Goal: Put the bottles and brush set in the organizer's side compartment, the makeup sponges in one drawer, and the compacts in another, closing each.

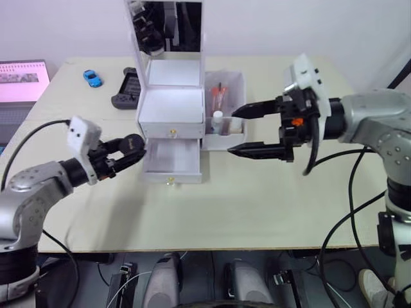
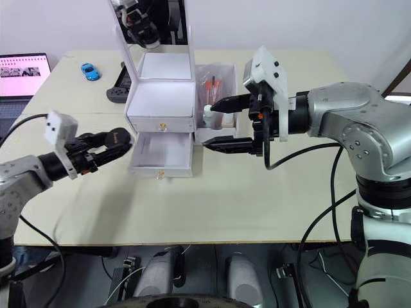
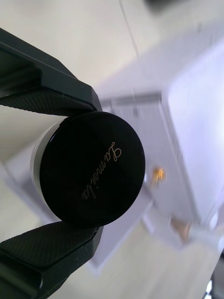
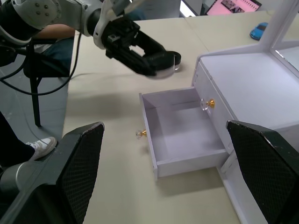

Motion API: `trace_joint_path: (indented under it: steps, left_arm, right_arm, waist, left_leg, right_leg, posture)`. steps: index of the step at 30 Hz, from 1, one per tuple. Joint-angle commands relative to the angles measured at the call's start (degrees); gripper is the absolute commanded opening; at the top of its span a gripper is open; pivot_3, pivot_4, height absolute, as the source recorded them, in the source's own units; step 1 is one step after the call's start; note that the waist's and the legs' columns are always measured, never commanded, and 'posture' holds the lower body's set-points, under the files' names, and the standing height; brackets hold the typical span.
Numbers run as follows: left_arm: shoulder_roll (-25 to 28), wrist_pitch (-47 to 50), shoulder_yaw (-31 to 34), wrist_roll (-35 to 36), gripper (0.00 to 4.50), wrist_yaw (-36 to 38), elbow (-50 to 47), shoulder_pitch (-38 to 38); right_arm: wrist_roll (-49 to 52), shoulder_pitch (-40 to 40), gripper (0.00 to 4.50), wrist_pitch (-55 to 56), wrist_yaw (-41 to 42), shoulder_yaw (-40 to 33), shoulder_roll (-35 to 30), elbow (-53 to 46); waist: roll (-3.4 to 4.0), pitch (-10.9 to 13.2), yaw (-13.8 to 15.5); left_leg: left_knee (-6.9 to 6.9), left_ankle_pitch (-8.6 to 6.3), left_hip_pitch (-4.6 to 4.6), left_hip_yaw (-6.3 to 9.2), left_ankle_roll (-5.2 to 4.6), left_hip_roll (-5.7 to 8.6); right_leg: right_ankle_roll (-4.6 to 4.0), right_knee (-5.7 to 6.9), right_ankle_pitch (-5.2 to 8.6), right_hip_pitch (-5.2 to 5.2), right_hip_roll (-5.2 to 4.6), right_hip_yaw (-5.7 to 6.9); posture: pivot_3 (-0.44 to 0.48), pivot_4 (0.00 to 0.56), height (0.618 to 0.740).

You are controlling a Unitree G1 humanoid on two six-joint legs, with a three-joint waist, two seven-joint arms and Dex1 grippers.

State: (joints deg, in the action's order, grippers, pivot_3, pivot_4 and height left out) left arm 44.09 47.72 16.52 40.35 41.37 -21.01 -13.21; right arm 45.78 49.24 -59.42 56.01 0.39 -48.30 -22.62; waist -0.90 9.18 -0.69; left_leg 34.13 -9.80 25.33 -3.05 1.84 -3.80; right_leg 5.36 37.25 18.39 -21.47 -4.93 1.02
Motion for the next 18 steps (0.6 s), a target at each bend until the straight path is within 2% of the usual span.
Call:
trace_joint_path:
  steps: [1, 5, 18]
  left_arm:
    - [1.0, 0.0, -3.8, -1.2, 2.67, 0.7, -0.5, -3.0]
    - [1.5, -1.2, -9.1, -5.2, 2.67, 1.4, 2.8, -5.8]
    - [-1.2, -6.8, -14.0, -10.2, 2.67, 5.0, 10.7, -10.7]
  right_arm:
    - [0.7, -0.5, 4.5, 0.0, -1.5, -2.9, -1.2, -2.3]
    - [1.8, -1.9, 4.5, -1.2, -3.3, -4.3, -1.7, -4.1]
    - [6.6, -4.0, 4.5, -4.6, -8.3, -8.0, -3.7, -7.9]
  waist:
    - [0.0, 0.0, 0.1]
    - [-0.01, 0.0, 0.0]
    - [-0.01, 0.0, 0.0]
  left_leg:
    - [0.0, 0.0, 0.01, -0.05, 0.0, 0.01]
    - [0.02, 0.0, 0.01, -0.15, 0.0, 0.0]
    - [0.01, 0.0, 0.01, -0.12, -0.01, -0.07]
  right_leg:
    - [0.01, -0.01, 0.0, 0.0, 0.02, 0.0]
    - [0.13, -0.01, -0.07, 0.0, 0.11, -0.02]
    - [0.16, 0.02, -0.08, -0.05, 0.28, -0.12]
  posture:
    - [0.0, 0.15, 0.74]
    - [0.0, 0.15, 0.74]
    - [0.0, 0.15, 0.74]
